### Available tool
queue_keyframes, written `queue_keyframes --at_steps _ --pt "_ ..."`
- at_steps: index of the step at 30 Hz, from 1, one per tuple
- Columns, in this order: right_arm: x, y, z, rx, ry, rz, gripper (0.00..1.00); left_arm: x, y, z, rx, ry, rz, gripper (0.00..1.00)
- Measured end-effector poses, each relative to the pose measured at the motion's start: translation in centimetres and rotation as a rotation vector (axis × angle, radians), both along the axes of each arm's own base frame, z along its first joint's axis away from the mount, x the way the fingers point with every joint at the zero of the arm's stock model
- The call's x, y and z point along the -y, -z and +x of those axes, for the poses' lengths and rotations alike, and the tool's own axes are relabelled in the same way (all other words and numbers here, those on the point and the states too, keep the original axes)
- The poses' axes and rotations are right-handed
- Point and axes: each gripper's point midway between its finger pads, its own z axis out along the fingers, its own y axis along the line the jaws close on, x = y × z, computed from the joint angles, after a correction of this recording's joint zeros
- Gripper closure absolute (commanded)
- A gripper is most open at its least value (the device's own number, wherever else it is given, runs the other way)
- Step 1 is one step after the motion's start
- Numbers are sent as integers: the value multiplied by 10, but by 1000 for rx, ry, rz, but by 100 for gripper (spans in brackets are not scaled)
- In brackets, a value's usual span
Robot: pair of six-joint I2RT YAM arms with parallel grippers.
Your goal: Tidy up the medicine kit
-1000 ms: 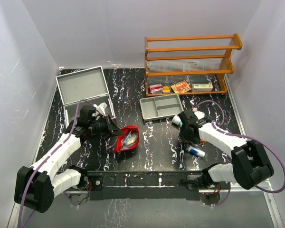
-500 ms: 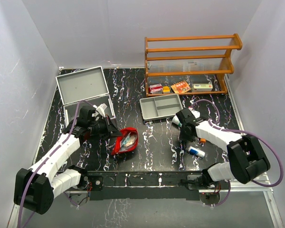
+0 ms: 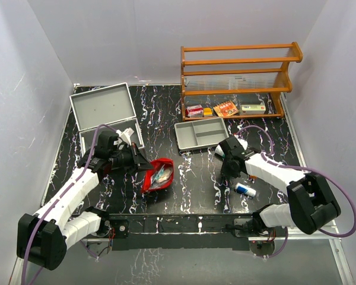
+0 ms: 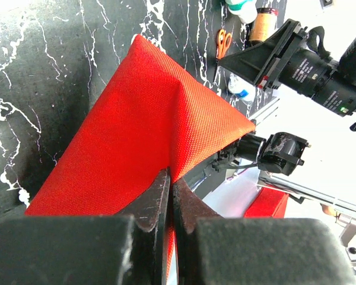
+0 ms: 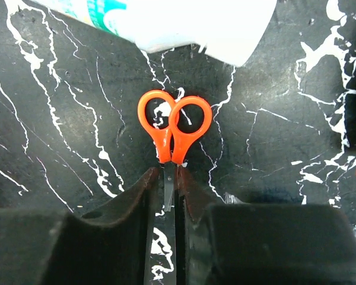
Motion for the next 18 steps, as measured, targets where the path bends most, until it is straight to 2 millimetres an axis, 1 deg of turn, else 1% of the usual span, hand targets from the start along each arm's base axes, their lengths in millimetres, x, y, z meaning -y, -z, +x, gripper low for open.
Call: queue_keyframes --at_steps 1,2,5,9,13,15,18 --pt "0 0 0 2 1 -2 74 1 -1 0 1 0 -4 100" --pt "0 -1 0 4 5 -6 72 1 -2 1 2 -2 -7 100" --pt "7 -1 -1 7 16 -43 72 2 -4 3 9 -7 -17 100" --pt "13 -7 7 35 32 -84 75 3 -6 5 11 -14 -25 100" --pt "13 -18 23 84 42 -104 77 4 -8 7 15 -20 -33 100" --pt "12 -19 30 95 44 -109 78 4 -8 8 14 -22 -35 100" --pt "11 -14 36 90 44 -123 81 5 -7 8 12 -22 -36 100"
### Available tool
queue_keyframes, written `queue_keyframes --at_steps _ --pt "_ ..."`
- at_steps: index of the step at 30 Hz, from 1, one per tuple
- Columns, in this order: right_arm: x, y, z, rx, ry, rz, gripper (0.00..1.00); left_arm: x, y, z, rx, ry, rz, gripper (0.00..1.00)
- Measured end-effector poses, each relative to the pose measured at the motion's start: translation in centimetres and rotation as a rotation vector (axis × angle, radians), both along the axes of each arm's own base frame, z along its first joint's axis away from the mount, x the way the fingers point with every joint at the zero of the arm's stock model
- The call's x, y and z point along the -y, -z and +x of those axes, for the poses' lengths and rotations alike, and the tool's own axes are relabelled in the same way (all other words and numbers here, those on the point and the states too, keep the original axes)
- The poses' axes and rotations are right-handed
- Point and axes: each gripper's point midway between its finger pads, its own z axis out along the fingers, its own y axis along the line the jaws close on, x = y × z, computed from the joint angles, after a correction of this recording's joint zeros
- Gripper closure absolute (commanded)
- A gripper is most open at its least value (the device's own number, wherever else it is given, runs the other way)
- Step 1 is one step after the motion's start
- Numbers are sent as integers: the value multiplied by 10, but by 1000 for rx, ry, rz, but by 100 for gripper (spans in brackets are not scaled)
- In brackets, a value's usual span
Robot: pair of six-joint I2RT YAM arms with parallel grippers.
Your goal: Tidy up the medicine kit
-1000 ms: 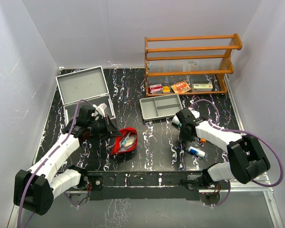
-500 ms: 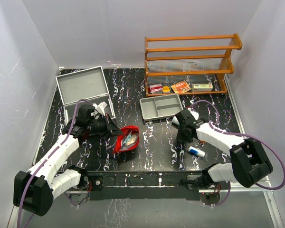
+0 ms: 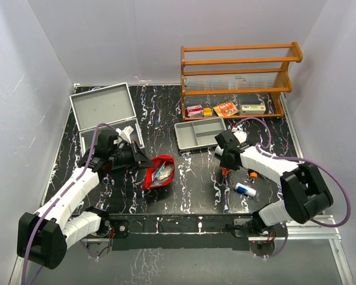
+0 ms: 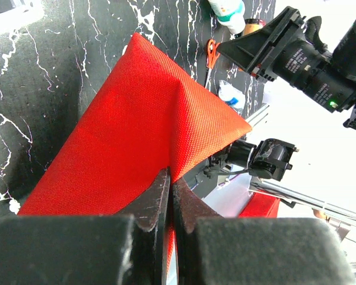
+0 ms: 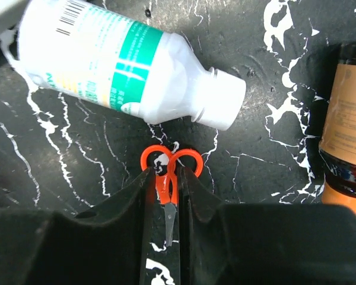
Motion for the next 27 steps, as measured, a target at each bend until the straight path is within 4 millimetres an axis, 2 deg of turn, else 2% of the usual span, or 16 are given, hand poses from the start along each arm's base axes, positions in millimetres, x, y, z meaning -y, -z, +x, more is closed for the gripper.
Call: queue_keyframes --at_steps 5,16,18,22,27 --pt "2 14 -3 -43 3 -27 82 1 1 0 -6 3 0 100" --pt "-4 19 7 -16 2 -6 85 3 2 1 -5 13 -6 100" --pt "-4 19 8 -9 2 -3 88 4 3 1 -11 15 -5 100" --pt "-5 19 12 5 1 0 100 5 4 1 -13 18 -5 100" --pt "-6 18 12 9 2 0 100 7 3 0 -14 21 -10 100"
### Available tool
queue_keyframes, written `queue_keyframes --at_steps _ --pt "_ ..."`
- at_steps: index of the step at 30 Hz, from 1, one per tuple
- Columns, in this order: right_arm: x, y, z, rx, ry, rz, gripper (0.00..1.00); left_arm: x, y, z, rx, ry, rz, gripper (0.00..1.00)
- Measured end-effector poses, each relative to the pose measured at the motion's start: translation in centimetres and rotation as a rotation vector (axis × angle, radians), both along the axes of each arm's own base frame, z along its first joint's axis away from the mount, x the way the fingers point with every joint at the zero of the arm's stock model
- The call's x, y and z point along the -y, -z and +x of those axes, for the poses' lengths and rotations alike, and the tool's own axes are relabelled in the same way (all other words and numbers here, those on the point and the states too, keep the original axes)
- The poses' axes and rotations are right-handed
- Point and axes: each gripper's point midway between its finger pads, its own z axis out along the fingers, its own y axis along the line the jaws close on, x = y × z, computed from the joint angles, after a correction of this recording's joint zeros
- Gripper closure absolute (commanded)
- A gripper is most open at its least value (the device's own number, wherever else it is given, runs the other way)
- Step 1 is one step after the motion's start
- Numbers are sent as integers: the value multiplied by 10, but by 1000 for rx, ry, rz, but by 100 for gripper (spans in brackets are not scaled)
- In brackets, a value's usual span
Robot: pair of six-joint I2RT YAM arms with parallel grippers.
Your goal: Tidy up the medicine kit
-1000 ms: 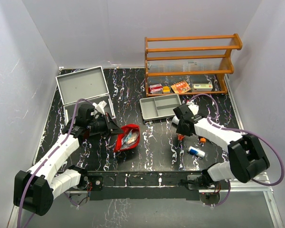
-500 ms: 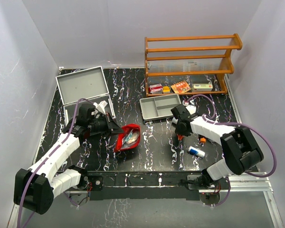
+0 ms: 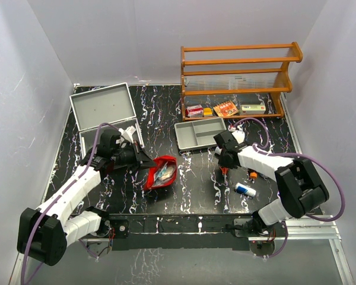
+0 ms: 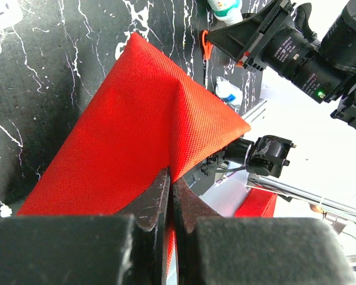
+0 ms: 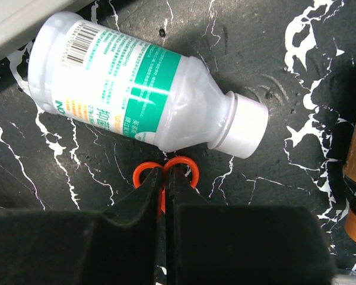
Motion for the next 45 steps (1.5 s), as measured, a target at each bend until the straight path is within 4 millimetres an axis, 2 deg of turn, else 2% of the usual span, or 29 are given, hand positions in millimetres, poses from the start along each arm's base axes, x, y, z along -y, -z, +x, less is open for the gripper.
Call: queue_keyframes --at_steps 4,7,15,22,28,32,38,42,45 --pt "-3 -4 -3 7 0 33 100 5 -1 0 -1 4 -12 100" --pt "-11 -19 -7 44 7 109 100 10 -1 0 1 9 -18 100" --pt "-49 -104 -1 292 54 457 100 30 0 4 -4 -5 -34 100" --pt "-96 -147 -15 365 38 679 100 44 13 7 -95 -88 -59 100" --pt "-134 -176 -23 427 3 811 100 49 5 17 -170 -194 -125 100" --pt "-159 -187 -26 465 -30 866 100 51 1 20 -209 -233 -162 100" --pt "-190 -186 -31 472 -81 902 100 52 -2 20 -267 -277 -202 100" --pt "-203 -191 -34 487 -100 949 100 53 -12 20 -279 -294 -237 100" --pt "-205 -192 -34 504 -97 979 100 53 -21 19 -280 -302 -266 100"
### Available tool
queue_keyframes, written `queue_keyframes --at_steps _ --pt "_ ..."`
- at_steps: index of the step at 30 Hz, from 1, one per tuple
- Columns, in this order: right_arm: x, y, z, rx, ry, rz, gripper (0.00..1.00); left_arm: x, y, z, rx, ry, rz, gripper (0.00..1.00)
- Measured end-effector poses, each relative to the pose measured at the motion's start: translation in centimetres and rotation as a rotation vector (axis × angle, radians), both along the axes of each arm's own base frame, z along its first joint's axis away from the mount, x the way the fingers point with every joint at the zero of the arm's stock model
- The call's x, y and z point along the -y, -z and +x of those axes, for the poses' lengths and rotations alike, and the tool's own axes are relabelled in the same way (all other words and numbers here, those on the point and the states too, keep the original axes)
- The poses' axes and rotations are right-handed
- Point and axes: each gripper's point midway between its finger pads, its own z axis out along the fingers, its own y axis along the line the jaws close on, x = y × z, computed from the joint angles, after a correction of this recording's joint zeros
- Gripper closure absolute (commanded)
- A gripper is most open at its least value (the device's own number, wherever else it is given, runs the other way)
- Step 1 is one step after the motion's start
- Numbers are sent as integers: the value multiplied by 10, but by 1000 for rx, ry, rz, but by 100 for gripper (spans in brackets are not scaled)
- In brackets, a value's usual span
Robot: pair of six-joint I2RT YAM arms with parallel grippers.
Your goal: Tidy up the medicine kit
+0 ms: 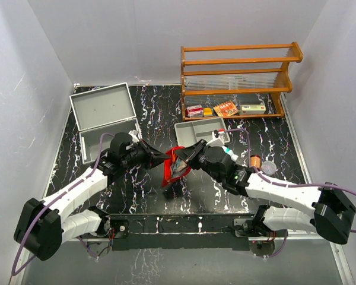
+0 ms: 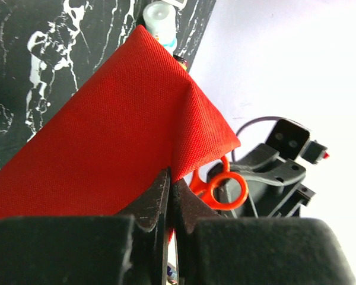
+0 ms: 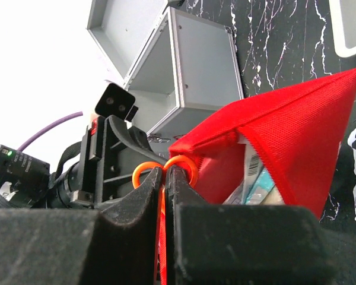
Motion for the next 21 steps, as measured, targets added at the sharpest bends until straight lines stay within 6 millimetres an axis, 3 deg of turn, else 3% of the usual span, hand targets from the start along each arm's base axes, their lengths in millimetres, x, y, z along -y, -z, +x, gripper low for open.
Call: queue_keyframes --at_steps 12,21 --pt "-4 10 6 27 17 31 100 1 -19 -7 -14 -7 -78 100" --pt "2 14 11 24 55 7 75 0 -24 -9 -6 -9 -87 100"
